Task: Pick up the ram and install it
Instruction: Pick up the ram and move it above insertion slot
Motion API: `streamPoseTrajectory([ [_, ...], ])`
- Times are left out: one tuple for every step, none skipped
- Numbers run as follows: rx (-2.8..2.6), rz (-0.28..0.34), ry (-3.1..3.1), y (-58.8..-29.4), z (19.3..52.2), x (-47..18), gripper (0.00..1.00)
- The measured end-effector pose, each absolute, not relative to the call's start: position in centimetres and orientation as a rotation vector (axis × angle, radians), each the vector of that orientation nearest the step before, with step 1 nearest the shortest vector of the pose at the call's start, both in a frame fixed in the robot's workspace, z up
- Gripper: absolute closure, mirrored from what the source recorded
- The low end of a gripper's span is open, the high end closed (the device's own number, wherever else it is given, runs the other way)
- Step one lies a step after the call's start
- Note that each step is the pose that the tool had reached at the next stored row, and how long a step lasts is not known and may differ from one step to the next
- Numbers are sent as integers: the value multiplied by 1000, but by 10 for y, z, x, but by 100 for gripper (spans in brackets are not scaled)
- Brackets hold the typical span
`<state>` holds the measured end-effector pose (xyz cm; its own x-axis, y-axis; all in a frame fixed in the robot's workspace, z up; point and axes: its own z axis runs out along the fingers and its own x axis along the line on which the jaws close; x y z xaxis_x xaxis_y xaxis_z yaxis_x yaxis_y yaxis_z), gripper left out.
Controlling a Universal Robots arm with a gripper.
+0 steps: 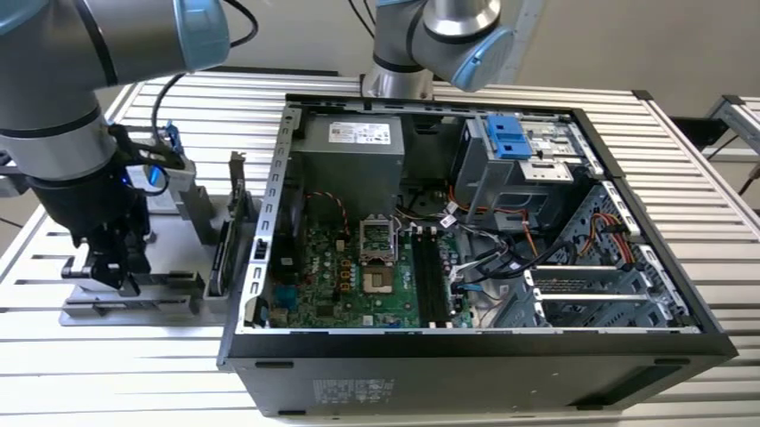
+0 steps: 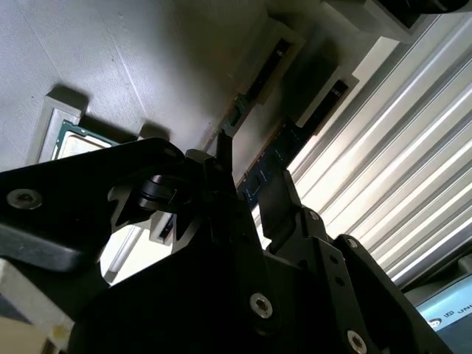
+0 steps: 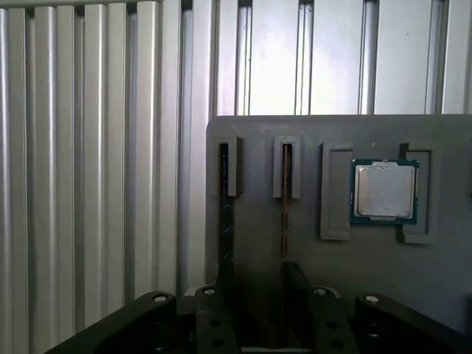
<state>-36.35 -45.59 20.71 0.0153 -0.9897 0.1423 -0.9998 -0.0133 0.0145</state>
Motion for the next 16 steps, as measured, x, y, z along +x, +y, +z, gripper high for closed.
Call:
streamPoseTrajectory([
  [2156,139,-2126,-456,206,-364,0],
  [2156,139,-2126,-456,206,-364,0],
  [2156,139,-2125,-456,205,-364,0],
  [2156,139,-2125,-456,204,-364,0],
  [2156,139,-2125,-456,204,-364,0],
  [2156,139,-2125,-456,204,-364,0],
  [2156,139,-2125,-456,204,-364,0],
  [2156,139,-2125,-456,204,-365,0],
  [2156,139,-2126,-456,204,-365,0],
  [2156,139,-2125,-456,204,-366,0],
  [2156,139,-2125,-456,204,-367,0],
  [2156,139,-2125,-456,204,-368,0],
  [2156,139,-2125,-456,204,-369,0],
  [2156,139,-2125,-456,204,-371,0],
  [2157,139,-2125,-456,204,-372,0],
  [2157,139,-2125,-456,204,-373,0],
])
